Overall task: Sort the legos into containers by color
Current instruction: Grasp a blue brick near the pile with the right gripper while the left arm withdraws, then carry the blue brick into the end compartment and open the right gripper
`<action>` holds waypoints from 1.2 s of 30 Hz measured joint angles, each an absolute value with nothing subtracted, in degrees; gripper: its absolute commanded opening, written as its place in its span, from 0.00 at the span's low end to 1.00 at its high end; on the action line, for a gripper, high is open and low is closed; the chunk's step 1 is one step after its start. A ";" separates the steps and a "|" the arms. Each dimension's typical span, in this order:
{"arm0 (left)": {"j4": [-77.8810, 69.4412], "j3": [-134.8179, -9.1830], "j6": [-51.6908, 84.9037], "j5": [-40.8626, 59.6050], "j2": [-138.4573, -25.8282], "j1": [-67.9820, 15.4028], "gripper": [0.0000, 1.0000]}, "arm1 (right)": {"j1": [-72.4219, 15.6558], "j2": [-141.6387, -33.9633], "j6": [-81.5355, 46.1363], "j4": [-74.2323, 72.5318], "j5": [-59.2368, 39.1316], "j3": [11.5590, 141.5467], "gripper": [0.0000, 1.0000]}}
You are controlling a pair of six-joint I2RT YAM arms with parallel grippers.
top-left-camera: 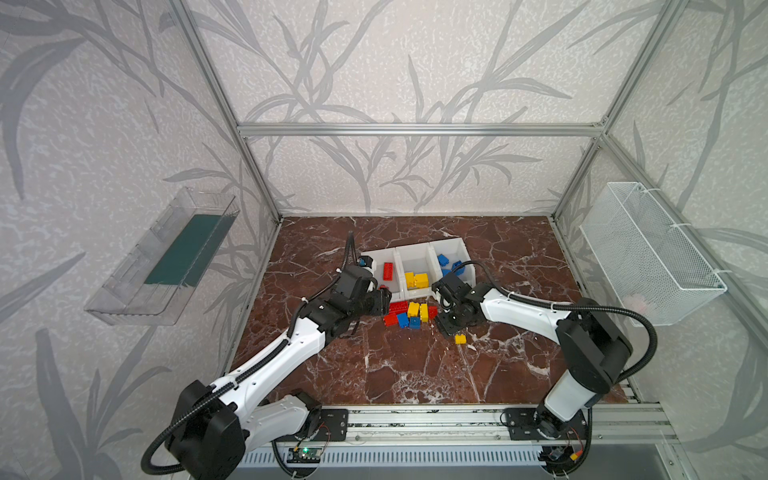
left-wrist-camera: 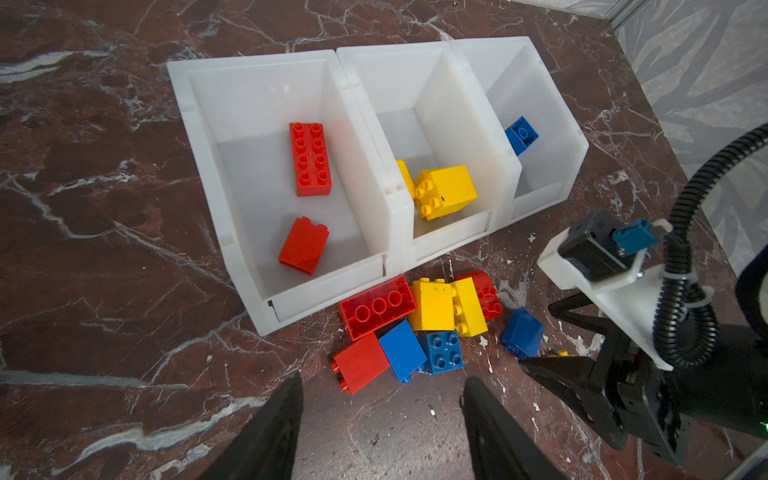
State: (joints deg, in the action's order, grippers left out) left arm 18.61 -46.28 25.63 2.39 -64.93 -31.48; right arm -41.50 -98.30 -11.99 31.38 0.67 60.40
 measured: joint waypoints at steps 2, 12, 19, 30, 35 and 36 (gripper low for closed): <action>18.65 -46.19 25.67 2.28 -64.93 -31.44 0.64 | -41.45 -99.79 -11.88 31.09 0.93 61.14 0.67; 18.81 -45.60 25.71 1.56 -64.93 -31.44 0.64 | -41.30 -103.28 -11.70 31.00 1.48 62.22 0.60; 18.81 -45.58 25.71 1.41 -64.93 -31.44 0.64 | -41.30 -103.31 -11.77 31.00 2.15 62.24 0.47; 18.83 -44.93 25.71 1.26 -64.12 -31.44 0.64 | -41.23 -101.36 -11.99 33.34 3.09 62.87 0.42; 18.90 -42.89 25.93 0.82 -62.06 -31.44 0.64 | -37.58 -97.41 -9.91 37.71 3.01 72.38 0.42; 18.94 -42.57 26.06 0.78 -61.76 -31.44 0.64 | -36.25 -97.27 -9.47 37.78 3.16 75.31 0.42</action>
